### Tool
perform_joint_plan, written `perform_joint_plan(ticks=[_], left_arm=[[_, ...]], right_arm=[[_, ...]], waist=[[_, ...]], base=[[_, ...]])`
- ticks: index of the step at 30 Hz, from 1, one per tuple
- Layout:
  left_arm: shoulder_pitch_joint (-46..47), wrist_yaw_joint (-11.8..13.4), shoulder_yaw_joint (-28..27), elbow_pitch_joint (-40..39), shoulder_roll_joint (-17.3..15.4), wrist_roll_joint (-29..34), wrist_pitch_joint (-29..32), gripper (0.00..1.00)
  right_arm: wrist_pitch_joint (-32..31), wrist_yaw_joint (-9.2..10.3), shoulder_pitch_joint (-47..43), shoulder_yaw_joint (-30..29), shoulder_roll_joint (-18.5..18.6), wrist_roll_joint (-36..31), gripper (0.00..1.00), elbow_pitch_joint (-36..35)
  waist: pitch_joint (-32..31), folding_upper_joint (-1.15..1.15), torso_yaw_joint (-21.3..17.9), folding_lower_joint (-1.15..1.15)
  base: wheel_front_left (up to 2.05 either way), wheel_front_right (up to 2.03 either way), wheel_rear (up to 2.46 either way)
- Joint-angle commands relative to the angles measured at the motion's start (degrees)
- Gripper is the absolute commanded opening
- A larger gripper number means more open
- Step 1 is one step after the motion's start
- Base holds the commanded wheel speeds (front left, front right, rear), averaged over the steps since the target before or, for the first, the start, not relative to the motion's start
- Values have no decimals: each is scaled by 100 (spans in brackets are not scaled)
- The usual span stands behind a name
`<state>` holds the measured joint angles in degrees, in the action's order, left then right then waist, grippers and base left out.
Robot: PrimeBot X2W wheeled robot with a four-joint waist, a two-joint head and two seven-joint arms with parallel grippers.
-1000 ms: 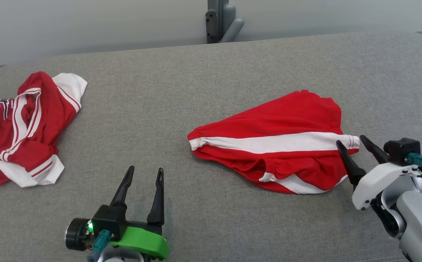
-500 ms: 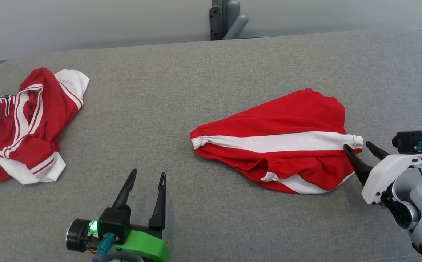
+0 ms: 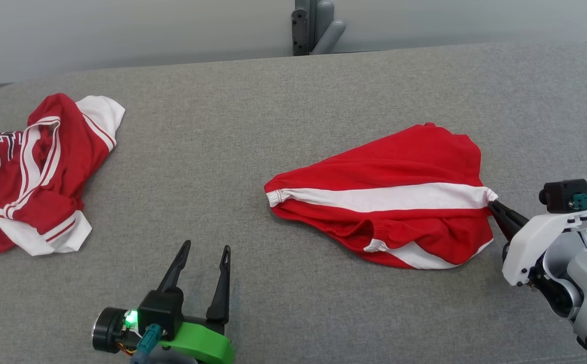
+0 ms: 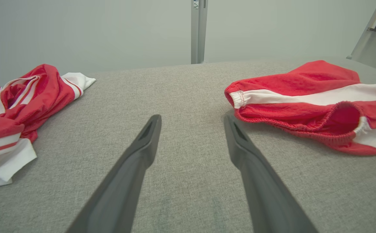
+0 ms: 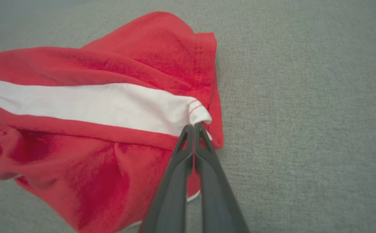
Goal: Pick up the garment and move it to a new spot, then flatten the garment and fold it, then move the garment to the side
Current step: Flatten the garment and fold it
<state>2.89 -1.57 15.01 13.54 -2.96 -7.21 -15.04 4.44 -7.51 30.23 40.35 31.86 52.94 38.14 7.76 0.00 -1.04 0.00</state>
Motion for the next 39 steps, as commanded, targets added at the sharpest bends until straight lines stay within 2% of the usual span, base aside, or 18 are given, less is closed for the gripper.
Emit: perform_joint_plan(ticks=[1,9,14,18,24,30,36,39], left_arm=[[7,-34,-19,22,1,37,-10,100],[69,-178,-22,265,4,-242,-10,100],[335,-433,317,652,4,-643,16,100],[774,-539,620,1033,-1,-814,192,100],[1579,-591,1060,1429,0,-1040,398,100],[2242,-597,1722,1656,-2,-1439,987,100],[2644,-594,1911,1927,-3,-1517,1169,100],[2849,-498,1965,2119,-3,-1451,1264,100]], right_arm=[[47,4,38,51,42,-32,0,31],[366,4,-138,277,493,-73,0,65],[517,4,-175,305,601,-25,0,81],[626,4,-199,355,602,-106,0,137],[668,4,-144,448,567,-148,0,158],[643,4,-64,560,529,-184,0,132],[626,4,-34,671,518,-258,0,124],[662,4,-21,697,501,-272,0,149]], waist=[[-2,0,-7,0],[21,0,-151,0],[48,0,-244,0],[73,0,-259,0],[101,0,-273,0],[111,0,-303,0],[126,0,-365,0],[144,0,-396,0]], base=[[0,0,0],[0,0,0],[0,0,0],[0,0,0],[0,0,0],[0,0,0],[0,0,0],[0,0,0]])
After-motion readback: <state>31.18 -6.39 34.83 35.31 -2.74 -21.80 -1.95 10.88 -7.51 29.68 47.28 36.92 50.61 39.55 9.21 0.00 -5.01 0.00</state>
